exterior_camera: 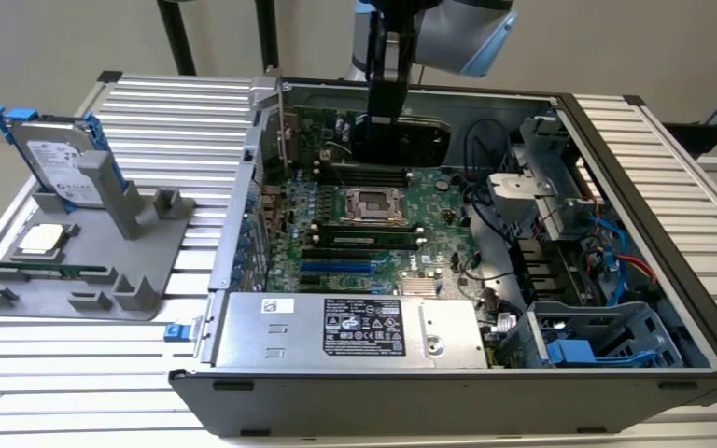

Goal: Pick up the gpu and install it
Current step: 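Insert the gpu into the slot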

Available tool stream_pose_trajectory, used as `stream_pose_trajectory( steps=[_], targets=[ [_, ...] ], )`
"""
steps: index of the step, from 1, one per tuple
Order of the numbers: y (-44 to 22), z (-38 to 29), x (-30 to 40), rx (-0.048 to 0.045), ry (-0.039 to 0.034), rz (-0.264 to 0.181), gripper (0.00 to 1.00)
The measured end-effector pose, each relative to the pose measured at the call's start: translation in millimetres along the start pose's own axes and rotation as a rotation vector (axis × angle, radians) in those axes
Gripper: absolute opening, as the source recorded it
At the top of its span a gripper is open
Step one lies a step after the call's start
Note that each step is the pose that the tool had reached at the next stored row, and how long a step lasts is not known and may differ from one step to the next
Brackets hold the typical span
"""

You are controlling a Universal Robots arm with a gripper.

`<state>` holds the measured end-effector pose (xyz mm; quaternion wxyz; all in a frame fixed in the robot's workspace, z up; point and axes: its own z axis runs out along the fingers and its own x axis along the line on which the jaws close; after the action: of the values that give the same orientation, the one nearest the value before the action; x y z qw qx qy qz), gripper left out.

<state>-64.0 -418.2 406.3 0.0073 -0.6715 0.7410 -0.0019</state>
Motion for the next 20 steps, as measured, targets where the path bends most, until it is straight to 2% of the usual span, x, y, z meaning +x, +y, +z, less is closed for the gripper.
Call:
stream_pose_trajectory(
  steps=[20],
  targets=[
    [0.1, 8.5, 0.1, 0.0000, -0.0001, 0.000, 0.00]
  ],
)
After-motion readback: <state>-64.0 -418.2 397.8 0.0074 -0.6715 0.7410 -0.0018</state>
